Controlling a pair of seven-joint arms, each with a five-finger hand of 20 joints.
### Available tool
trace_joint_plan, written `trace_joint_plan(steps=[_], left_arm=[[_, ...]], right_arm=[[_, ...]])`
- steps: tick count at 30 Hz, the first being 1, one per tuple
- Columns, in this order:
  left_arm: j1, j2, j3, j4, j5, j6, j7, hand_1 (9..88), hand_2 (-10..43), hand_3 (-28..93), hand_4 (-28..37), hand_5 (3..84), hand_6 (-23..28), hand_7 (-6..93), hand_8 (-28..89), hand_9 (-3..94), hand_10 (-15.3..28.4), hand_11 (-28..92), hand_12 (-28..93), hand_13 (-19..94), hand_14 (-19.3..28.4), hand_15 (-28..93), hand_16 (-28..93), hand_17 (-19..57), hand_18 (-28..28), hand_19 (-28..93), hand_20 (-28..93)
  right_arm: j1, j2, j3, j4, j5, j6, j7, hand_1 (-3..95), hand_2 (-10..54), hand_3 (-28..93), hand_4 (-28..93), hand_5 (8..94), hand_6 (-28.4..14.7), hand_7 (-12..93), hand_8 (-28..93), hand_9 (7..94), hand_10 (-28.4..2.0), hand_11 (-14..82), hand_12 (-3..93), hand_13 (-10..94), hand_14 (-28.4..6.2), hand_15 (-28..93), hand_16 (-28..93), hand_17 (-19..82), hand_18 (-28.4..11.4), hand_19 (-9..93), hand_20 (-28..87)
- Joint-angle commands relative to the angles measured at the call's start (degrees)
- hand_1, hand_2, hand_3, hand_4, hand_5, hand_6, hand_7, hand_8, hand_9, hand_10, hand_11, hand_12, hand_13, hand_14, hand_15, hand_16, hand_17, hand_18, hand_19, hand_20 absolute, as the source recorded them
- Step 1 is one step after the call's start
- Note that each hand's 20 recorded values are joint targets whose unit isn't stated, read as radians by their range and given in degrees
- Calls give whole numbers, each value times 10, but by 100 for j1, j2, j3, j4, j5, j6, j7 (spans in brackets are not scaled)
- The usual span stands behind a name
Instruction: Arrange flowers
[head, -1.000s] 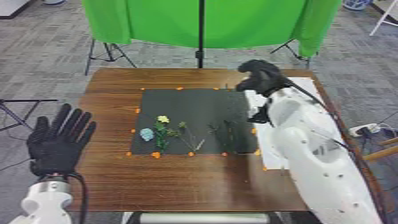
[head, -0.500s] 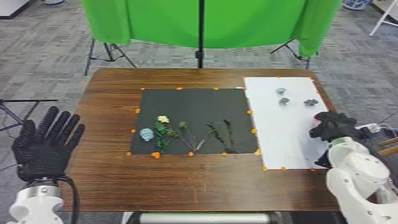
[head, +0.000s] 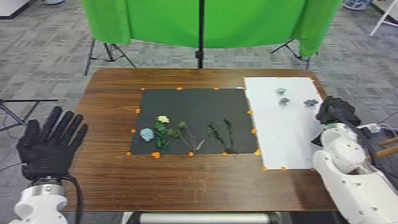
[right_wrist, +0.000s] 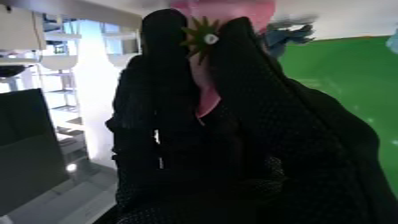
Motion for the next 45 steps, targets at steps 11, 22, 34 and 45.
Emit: trace_joint_plan(steps=[11, 22, 34, 45], left_arm=[[234, -14, -68, -108, 21, -87, -4, 237, 100, 752, -283, 427, 79, 95, -81, 387, 139, 159, 110, 331, 135, 199, -12, -47, 146, 342, 143], [73, 33, 68, -63, 31, -59, -85, 236, 98, 752, -283, 430, 79, 99, -78, 390, 138, 161, 114, 335, 139, 204, -11, -48, 147, 344, 141], [-71, 122, 148, -31, 58, -50, -269, 238, 100, 747, -283, 429, 77, 108, -78, 401, 139, 159, 127, 347, 142, 208, -5, -56, 155, 360, 140], [-140, 146, 152, 26, 46, -56, -376, 236, 103, 745, -283, 429, 77, 107, -79, 405, 142, 153, 132, 355, 145, 204, -1, -59, 158, 369, 133]], right_arm=[[146, -176, -955, -2659, 1915, -102, -791, 652, -95, 739, -283, 769, -2, 269, 3, 829, -107, 112, 436, 688, -75, 356, 450, 314, -149, 876, 275], [1067, -1572, -2636, -1734, 1723, -424, -1760, 649, -95, 743, -283, 762, -4, 263, -3, 820, -111, 111, 428, 675, -81, 369, 444, 306, -150, 878, 275], [833, -2045, -3309, -1224, 874, -559, -1747, 643, -95, 744, -283, 747, -20, 203, -3, 799, -125, 92, 389, 652, -81, 375, 421, 299, -141, 864, 272], [655, -2186, -3324, -1104, 884, -139, -1467, 634, -95, 747, -283, 701, -22, 174, -33, 742, -133, 91, 330, 618, -76, 310, 394, 285, -104, 893, 172]])
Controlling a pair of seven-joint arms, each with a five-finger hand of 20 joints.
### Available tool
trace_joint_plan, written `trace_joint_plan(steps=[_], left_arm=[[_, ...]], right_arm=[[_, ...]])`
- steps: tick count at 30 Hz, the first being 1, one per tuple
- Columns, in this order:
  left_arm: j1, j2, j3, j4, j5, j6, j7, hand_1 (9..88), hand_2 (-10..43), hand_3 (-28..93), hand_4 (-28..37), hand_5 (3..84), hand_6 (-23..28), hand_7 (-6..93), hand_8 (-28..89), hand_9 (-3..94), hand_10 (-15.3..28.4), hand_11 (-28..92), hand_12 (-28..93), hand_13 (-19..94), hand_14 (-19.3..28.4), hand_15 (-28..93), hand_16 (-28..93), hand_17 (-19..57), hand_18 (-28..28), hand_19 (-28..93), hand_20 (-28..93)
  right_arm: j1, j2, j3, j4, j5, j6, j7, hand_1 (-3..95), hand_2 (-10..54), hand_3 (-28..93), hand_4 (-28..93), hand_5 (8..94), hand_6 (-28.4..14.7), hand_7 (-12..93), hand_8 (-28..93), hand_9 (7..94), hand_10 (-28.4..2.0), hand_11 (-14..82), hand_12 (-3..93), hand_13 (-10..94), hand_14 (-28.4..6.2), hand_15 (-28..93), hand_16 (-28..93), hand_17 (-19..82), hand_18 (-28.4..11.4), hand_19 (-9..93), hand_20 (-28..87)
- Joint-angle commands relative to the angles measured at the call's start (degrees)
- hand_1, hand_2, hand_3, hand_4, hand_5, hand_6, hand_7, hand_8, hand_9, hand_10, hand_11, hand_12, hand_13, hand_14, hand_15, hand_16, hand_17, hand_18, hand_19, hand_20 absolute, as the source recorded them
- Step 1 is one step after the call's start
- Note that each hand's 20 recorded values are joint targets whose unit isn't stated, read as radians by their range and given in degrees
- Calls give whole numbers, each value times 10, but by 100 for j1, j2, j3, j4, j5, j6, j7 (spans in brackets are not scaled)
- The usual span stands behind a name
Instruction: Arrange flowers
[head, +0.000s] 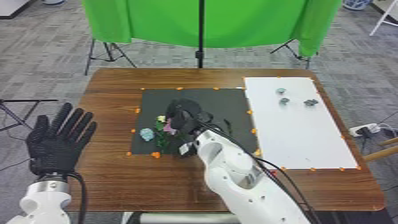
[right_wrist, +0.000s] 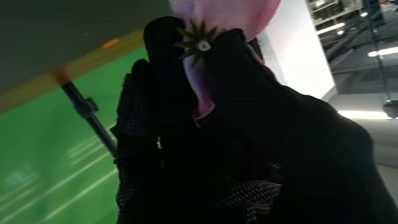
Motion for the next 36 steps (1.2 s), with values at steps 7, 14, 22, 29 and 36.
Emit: trace_joint_plan(steps=[7, 14, 22, 29, 36], left_arm=[[-8, -17, 35, 89, 15, -39, -94, 236, 104, 745, -283, 430, 77, 107, -80, 406, 142, 151, 133, 354, 144, 203, 0, -59, 158, 370, 130], [-50, -44, 64, 123, 22, -41, -83, 236, 104, 746, -283, 430, 77, 103, -81, 402, 143, 147, 128, 352, 143, 200, -2, -58, 158, 370, 130], [-20, -67, 41, 111, -84, -44, -46, 237, 104, 746, -283, 429, 78, 99, -81, 399, 144, 147, 125, 349, 141, 197, -4, -56, 156, 367, 131], [-20, -63, 26, 115, -68, -50, -87, 237, 104, 748, -283, 428, 79, 99, -80, 398, 143, 149, 124, 347, 141, 199, -5, -55, 155, 365, 132], [4, -67, 28, 93, -90, -39, -78, 237, 103, 747, -283, 427, 78, 103, -80, 398, 142, 152, 124, 347, 140, 202, -5, -54, 155, 363, 133]], right_arm=[[-213, -53, 62, -34, -1, 35, 108, 620, -95, 750, -283, 683, -17, 178, -65, 693, -139, 153, 232, 602, -72, 284, 384, 288, -123, 802, 270], [-305, 22, 220, -93, 18, -331, 319, 605, -95, 763, -283, 683, -15, 182, -64, 670, -138, 176, 196, 585, -72, 303, 377, 295, -130, 760, 320], [-426, 190, 401, -252, 3, -537, 360, 603, -95, 761, -283, 705, 3, 177, -63, 656, -107, 139, 148, 537, -77, 504, 427, 300, -136, 740, 409], [-539, 190, 533, -438, 128, -773, 269, 582, -95, 788, -283, 683, 11, 175, -134, 619, -100, 114, 143, 478, -102, 589, 410, 267, -150, 752, 451], [-581, 214, 518, -623, 107, -678, 169, 490, -95, 875, -283, 635, 0, 165, -134, 560, -110, 97, 141, 418, -131, 618, 215, 219, -181, 759, 481]])
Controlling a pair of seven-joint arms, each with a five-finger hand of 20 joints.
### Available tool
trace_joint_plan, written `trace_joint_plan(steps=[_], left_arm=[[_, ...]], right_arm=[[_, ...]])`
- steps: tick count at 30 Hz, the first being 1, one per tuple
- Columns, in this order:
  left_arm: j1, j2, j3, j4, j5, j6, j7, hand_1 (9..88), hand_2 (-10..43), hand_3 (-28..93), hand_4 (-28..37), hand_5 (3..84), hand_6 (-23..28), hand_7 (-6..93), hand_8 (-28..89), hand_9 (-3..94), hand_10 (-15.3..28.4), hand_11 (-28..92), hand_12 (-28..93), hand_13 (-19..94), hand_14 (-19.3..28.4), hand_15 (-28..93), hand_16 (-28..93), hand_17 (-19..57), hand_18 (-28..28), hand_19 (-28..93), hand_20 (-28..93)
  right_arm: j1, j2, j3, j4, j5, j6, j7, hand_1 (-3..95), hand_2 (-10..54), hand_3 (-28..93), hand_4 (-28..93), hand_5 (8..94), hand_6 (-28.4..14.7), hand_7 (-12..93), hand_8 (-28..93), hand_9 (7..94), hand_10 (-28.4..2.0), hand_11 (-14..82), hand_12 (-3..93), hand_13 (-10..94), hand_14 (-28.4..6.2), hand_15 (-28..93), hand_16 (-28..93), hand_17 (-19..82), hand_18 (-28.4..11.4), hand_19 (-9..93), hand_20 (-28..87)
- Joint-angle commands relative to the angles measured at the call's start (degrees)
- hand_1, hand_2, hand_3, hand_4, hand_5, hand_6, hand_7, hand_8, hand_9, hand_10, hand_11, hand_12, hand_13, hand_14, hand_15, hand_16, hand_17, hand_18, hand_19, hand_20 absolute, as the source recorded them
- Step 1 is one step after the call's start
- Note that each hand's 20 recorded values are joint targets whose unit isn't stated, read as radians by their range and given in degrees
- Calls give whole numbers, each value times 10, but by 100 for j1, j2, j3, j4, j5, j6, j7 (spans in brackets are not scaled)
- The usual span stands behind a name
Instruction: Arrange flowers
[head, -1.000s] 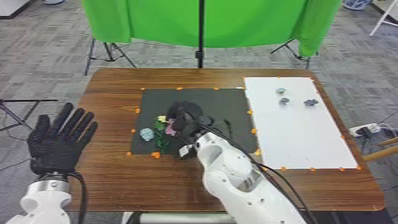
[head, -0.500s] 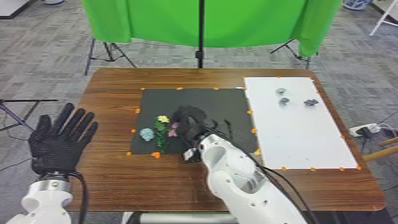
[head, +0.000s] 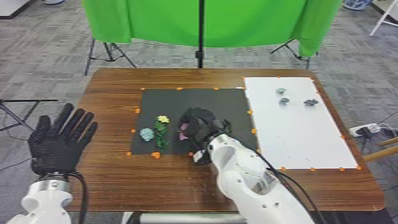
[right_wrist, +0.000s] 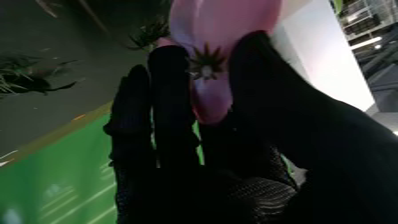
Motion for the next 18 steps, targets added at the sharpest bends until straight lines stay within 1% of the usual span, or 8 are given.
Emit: trace_joint_plan(steps=[1, 3, 10, 12, 13, 14, 16, 18], left_arm=[[96, -54, -3, 13, -51, -51, -17, 237, 103, 747, -283, 427, 77, 103, -80, 397, 141, 152, 124, 347, 140, 202, -5, -54, 155, 363, 133], [103, -50, -7, 3, -68, -41, 6, 237, 103, 748, -283, 428, 77, 103, -81, 397, 141, 152, 124, 347, 140, 203, -5, -53, 155, 362, 133], [123, -70, -36, 3, -76, -32, 15, 237, 101, 751, -283, 428, 78, 98, -83, 394, 141, 150, 120, 341, 138, 199, -9, -51, 152, 358, 133], [140, -75, -49, -3, -56, -24, 8, 237, 100, 751, -283, 428, 78, 98, -82, 393, 141, 150, 119, 341, 138, 199, -9, -51, 152, 356, 133], [131, -72, -45, 2, -82, -32, 11, 237, 100, 751, -283, 428, 78, 99, -82, 393, 141, 150, 119, 341, 138, 199, -9, -51, 152, 356, 133], [144, -71, -52, -1, -116, -60, 17, 237, 99, 751, -283, 428, 78, 98, -82, 393, 141, 150, 119, 341, 138, 199, -9, -51, 152, 355, 134], [165, -74, -61, -14, -100, -30, 1, 237, 99, 750, -283, 428, 78, 98, -82, 393, 141, 151, 118, 341, 138, 199, -9, -50, 151, 355, 134], [160, -80, -49, -6, -112, -54, -7, 238, 98, 751, -283, 427, 77, 99, -81, 393, 141, 151, 118, 340, 138, 199, -9, -50, 151, 355, 135]], right_arm=[[-65, 36, -15, -263, -57, 21, -116, 483, -95, 877, -283, 633, -1, 163, -133, 559, -110, 97, 141, 416, -133, 609, 211, 216, -183, 758, 481], [-67, 52, 17, -332, 0, -55, -95, 476, -95, 880, -283, 633, 0, 162, -132, 560, -108, 97, 141, 414, -135, 604, 209, 212, -186, 759, 483], [-113, 81, 140, -465, -100, -423, 73, 464, -95, 893, -283, 634, 4, 161, -133, 563, -103, 97, 140, 403, -146, 676, 234, 204, -194, 777, 519], [-132, 99, 190, -513, -65, -523, 139, 464, -95, 896, -283, 632, 5, 160, -133, 562, -103, 96, 140, 399, -149, 681, 236, 201, -197, 778, 525], [-135, 111, 214, -533, -56, -560, 176, 464, -95, 897, -283, 632, 5, 160, -133, 562, -105, 95, 140, 396, -152, 681, 236, 199, -199, 778, 527], [-152, 124, 231, -563, -24, -564, 229, 466, -95, 897, -283, 633, 4, 158, -133, 561, -106, 93, 140, 393, -153, 680, 235, 197, -200, 777, 529], [-207, 147, 267, -626, 56, -504, 309, 467, -95, 895, -283, 637, 1, 156, -132, 560, -110, 91, 140, 391, -156, 679, 233, 196, -201, 776, 532], [-267, 161, 339, -730, 131, -485, 351, 465, -95, 893, -283, 638, -1, 154, -131, 558, -113, 91, 141, 391, -159, 682, 233, 196, -202, 777, 534]])
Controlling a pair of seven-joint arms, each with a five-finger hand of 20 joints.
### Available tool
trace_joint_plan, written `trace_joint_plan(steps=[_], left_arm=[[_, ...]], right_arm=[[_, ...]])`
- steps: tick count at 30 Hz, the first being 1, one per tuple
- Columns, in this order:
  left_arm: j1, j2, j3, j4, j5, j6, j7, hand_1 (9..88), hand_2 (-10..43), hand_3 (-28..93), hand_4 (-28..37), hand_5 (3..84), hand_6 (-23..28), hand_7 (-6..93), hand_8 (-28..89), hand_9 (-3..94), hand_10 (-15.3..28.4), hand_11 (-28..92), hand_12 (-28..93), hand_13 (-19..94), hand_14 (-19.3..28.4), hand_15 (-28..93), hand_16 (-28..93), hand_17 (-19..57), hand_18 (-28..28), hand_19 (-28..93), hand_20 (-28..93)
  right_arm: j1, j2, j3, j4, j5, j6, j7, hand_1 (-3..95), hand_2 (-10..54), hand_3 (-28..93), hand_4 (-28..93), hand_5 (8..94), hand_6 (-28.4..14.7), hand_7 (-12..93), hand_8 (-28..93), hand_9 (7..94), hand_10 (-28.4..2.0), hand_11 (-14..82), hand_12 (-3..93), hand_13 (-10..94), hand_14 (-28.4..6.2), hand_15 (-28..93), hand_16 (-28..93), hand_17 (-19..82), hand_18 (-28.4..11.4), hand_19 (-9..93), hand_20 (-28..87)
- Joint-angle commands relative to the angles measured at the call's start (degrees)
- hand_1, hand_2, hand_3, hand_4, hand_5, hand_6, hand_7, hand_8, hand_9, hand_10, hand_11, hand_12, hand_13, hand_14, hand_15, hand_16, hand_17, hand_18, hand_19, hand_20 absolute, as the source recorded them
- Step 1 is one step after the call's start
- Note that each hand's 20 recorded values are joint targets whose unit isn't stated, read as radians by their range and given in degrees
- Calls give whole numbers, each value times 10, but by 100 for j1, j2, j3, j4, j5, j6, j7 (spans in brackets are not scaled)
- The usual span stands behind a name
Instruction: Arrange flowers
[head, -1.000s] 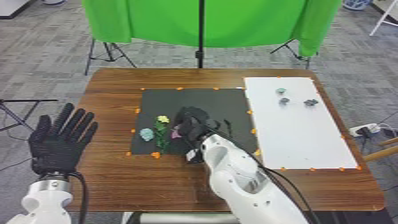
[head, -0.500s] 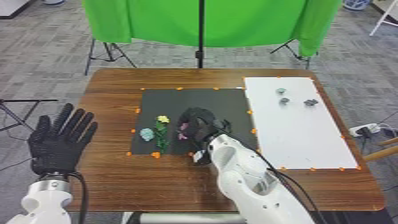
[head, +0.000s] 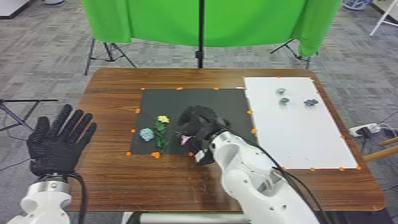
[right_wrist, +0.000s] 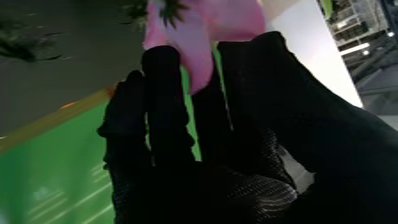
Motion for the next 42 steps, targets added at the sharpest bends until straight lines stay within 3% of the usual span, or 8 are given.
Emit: trace_joint_plan(steps=[1, 8, 12, 16, 21, 27, 42], left_arm=[[105, -64, -11, 1, -72, -51, -32, 238, 98, 752, -283, 427, 78, 99, -81, 393, 141, 151, 118, 340, 138, 199, -9, -50, 151, 355, 136], [104, -61, -24, 3, -65, -67, -10, 238, 98, 752, -283, 429, 78, 96, -82, 393, 140, 151, 116, 338, 136, 197, -11, -49, 150, 351, 136], [146, -72, -30, -25, -64, -47, 15, 238, 97, 753, -283, 428, 78, 95, -82, 391, 139, 151, 115, 337, 136, 197, -10, -49, 150, 350, 137], [240, -78, -77, -54, -67, -15, 61, 239, 99, 753, -283, 428, 78, 94, -82, 390, 139, 152, 114, 335, 136, 197, -11, -49, 149, 349, 138], [174, -86, -16, -34, -74, -13, 34, 240, 99, 752, -283, 427, 79, 92, -81, 388, 138, 152, 111, 334, 135, 196, -12, -48, 148, 346, 138], [134, -69, 11, -11, -68, 12, 22, 240, 100, 753, -283, 427, 79, 90, -81, 386, 137, 153, 109, 329, 134, 195, -13, -47, 147, 344, 140], [125, -26, 36, -15, -62, 36, -55, 240, 102, 754, -283, 428, 81, 87, -80, 381, 137, 156, 103, 323, 133, 196, -16, -46, 143, 336, 143]], right_arm=[[-214, 123, 205, -326, 138, 134, 275, 463, -95, 891, -283, 635, -5, 151, -130, 559, -116, 91, 142, 393, -160, 690, 235, 198, -203, 780, 537], [-346, 327, 462, -716, 193, 205, 318, 447, -95, 881, -283, 619, -9, 140, -124, 564, -123, 98, 147, 411, -163, 730, 251, 213, -210, 806, 557], [-445, 560, 558, -912, 375, 122, 815, 434, -95, 854, -283, 612, -22, 135, -120, 575, -143, 113, 155, 430, -167, 723, 249, 221, -214, 802, 552], [-539, 590, 682, -1062, 867, -428, 1273, 412, -95, 842, -253, 659, -41, 141, -113, 654, -168, 227, 193, 473, -180, 752, 275, 245, -221, 821, 542], [-582, 454, 606, -1076, 904, -946, 1468, 404, -57, 816, -225, 716, -49, 146, -41, 706, -182, 264, 209, 502, -188, 753, 298, 253, -228, 828, 524], [-440, 282, 491, -837, 1036, -1433, 1675, 383, -30, 818, -210, 709, -46, 131, -74, 703, -183, 247, 206, 506, -192, 746, 303, 252, -235, 831, 526], [-352, -44, 208, -550, 1052, -1495, 1771, 374, -23, 814, -207, 674, -49, 124, -104, 704, -185, 204, 190, 517, -188, 720, 281, 253, -237, 828, 518]])
